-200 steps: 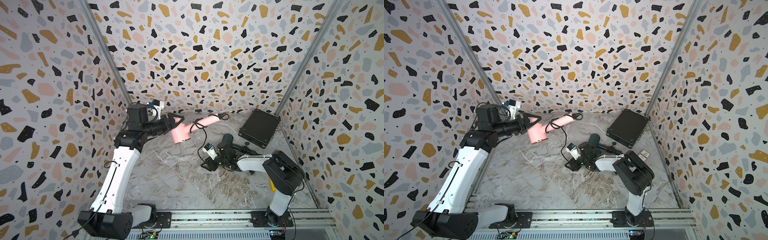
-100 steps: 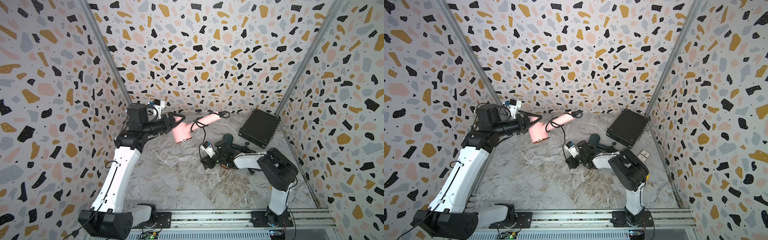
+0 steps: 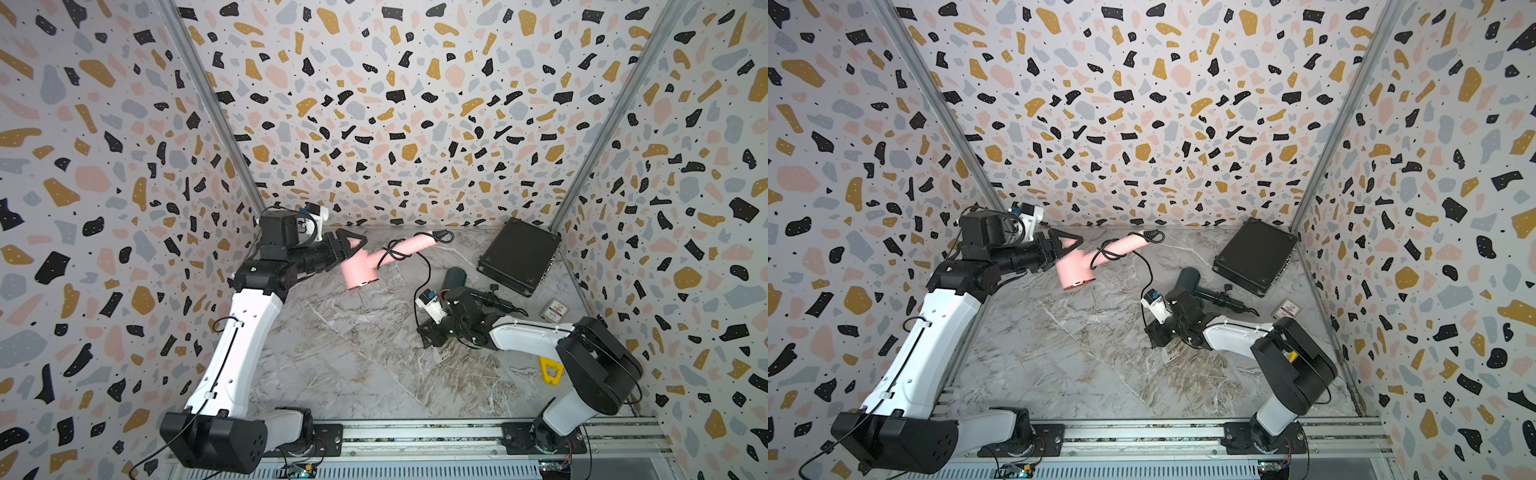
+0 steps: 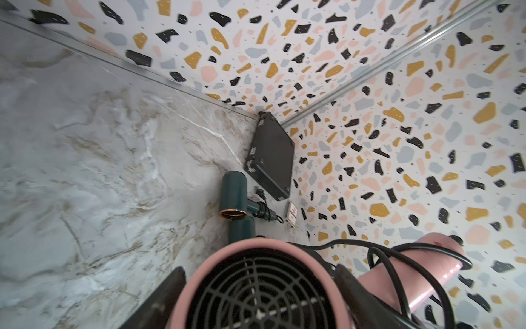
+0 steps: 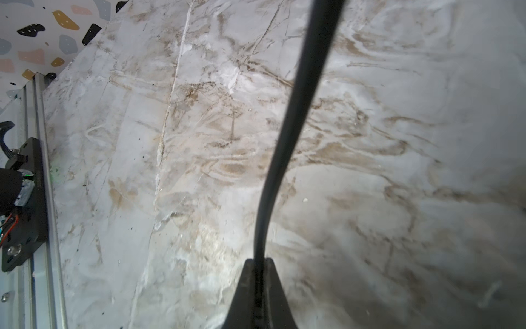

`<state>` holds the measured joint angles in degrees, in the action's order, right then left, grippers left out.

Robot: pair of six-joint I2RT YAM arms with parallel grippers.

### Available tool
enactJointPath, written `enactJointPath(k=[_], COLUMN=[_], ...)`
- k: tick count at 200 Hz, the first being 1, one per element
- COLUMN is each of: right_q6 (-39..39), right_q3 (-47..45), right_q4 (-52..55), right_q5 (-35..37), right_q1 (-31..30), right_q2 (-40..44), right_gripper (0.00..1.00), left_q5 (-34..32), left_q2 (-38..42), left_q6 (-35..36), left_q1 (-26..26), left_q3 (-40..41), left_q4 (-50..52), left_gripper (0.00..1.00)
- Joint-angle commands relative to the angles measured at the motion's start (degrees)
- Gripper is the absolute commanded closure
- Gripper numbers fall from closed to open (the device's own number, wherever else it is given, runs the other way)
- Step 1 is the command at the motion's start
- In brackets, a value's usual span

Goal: Wrap the cord around the hair dryer
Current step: Wrap the power cord around the hair dryer.

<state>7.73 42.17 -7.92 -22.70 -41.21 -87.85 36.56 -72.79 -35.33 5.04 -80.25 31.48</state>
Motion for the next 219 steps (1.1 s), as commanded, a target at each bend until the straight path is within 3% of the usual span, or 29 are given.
enactJointPath(k=[1,24,95,134,158,219], right_q6=[0.0,-1.3,-9.1,-14.6,-15.0,-16.9], right_q3=[-1.6,0.9,18.4,32.8,40.0,48.5], right_q4=[6.9,18.3,39.1,44.5,44.1,42.9], right_q5=[2.3,1.8,2.7,8.6,8.2,7.7], right_q1=[0.1,0.0,-2.3,-2.3,-2.3,-2.2], right_q2=[8.0,13.7,21.7,18.6,16.2,13.9], right_gripper=[1.00,1.00,1.00,1.00,1.00,1.00], left_q5=[-15.0,-30.4,-49.8,-54.4,-56.3,-60.6], left_q2=[-0.1,0.1,-7.4,-10.2,-12.0,-15.2], left_q6=[3.8,7.9,17.2,14.9,14.0,18.0], left_q1=[-0.6,-0.5,5.9,6.4,7.0,9.1], left_q3=[2.1,7.6,9.6,12.3,13.8,17.1], left_q4=[-4.8,-12.1,-12.9,-13.4,-14.9,-17.6], left_gripper=[1.00,1.00,1.00,1.00,1.00,1.00])
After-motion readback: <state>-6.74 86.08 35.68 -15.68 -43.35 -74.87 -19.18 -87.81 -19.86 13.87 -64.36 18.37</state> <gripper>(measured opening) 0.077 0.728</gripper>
